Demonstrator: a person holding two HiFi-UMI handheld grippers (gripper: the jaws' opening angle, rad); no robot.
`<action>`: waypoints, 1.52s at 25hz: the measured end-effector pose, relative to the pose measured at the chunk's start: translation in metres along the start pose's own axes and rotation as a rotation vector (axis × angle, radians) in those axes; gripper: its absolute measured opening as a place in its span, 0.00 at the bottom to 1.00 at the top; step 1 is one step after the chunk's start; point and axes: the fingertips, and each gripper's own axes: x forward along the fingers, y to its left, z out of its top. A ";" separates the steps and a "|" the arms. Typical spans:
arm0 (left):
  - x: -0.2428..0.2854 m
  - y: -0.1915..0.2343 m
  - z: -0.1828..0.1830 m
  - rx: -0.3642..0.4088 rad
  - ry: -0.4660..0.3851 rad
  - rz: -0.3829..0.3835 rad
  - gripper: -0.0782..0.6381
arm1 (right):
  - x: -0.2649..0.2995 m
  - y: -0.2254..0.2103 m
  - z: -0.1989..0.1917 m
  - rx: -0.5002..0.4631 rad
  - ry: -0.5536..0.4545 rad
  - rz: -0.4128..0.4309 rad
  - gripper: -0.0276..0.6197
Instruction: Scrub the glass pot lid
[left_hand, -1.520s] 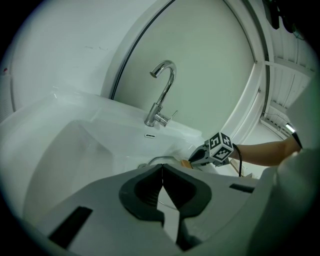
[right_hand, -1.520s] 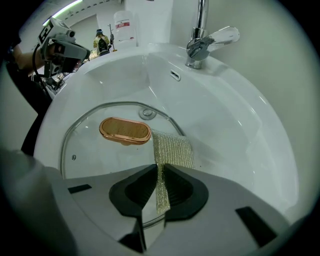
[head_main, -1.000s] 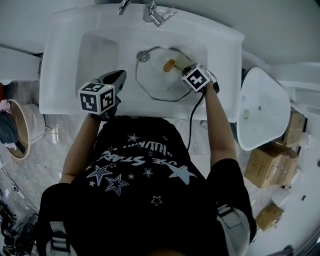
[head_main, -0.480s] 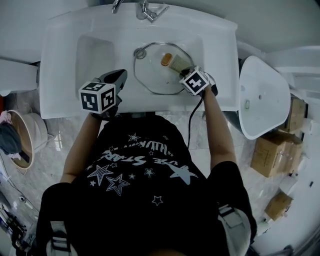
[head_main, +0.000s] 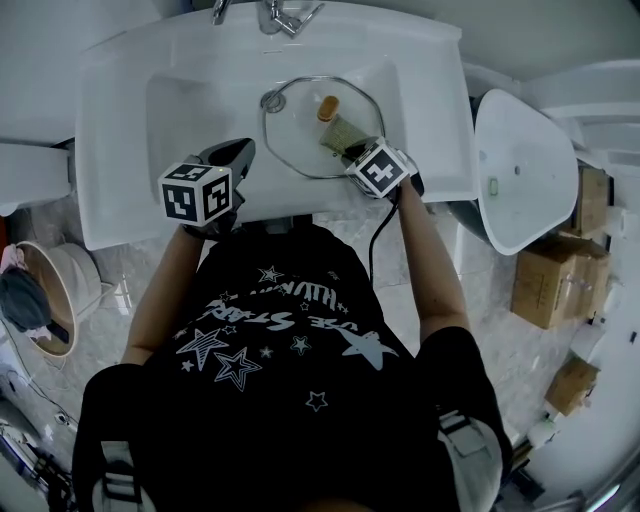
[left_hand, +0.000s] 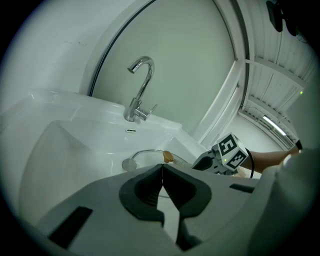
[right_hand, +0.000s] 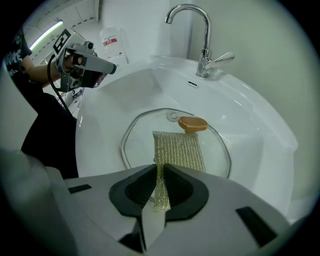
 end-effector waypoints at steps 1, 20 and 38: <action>-0.001 0.000 -0.001 0.005 0.004 -0.008 0.12 | 0.000 0.005 0.002 0.007 -0.002 0.006 0.12; -0.008 0.017 -0.014 0.099 0.096 -0.121 0.12 | -0.023 0.078 0.072 0.194 -0.231 0.077 0.12; -0.039 -0.033 -0.036 0.112 0.067 -0.097 0.12 | -0.117 0.096 0.069 0.324 -0.640 -0.060 0.12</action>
